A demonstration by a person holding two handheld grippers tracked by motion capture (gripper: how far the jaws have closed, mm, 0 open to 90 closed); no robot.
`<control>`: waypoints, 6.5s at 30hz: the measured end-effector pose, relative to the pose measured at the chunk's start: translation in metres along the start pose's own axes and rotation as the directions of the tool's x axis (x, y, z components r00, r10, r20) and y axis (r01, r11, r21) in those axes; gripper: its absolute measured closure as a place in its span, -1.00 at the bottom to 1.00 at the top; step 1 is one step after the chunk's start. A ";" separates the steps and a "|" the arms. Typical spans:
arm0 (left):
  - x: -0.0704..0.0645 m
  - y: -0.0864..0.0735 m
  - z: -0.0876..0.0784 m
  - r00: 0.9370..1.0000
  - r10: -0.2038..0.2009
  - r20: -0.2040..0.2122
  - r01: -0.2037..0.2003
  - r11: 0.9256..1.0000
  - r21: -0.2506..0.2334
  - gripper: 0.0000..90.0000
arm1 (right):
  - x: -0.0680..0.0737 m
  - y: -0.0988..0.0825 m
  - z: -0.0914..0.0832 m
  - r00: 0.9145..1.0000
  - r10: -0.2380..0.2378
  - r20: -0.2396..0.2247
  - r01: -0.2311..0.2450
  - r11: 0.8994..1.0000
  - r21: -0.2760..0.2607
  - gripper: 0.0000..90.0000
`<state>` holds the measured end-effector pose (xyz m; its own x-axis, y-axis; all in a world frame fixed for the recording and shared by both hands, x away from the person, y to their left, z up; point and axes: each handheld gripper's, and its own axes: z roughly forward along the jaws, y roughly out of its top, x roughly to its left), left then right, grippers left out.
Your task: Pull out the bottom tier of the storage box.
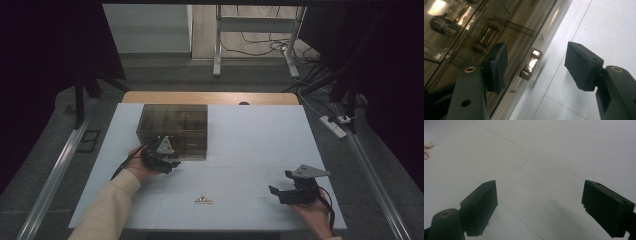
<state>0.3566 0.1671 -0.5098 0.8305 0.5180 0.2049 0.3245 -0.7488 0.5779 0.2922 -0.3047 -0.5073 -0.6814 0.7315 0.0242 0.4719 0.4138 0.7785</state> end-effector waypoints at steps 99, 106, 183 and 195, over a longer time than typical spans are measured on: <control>0.000 0.002 0.011 0.997 0.053 0.060 -0.057 0.995 0.077 0.46 | 0.000 -0.002 0.000 1.000 0.001 -0.003 -0.001 1.000 0.009 -0.71; -0.001 0.002 0.011 0.997 0.055 0.062 -0.060 0.995 0.077 0.46 | 0.000 -0.002 0.000 1.000 0.001 -0.002 -0.001 1.000 0.009 -0.71; -0.013 -0.004 0.003 0.995 0.069 0.071 -0.075 0.994 0.085 0.46 | 0.000 -0.003 -0.003 1.000 0.001 0.004 -0.001 1.000 0.009 -0.71; -0.015 -0.004 0.002 0.995 0.068 0.077 -0.075 0.993 0.086 0.46 | 0.000 -0.003 -0.003 1.000 0.001 0.004 -0.001 1.000 0.009 -0.71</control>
<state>0.3436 0.1616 -0.5171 0.8830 0.4324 0.1826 0.2991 -0.8182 0.4909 0.2897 -0.3076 -0.5076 -0.6791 0.7337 0.0225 0.4772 0.4180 0.7730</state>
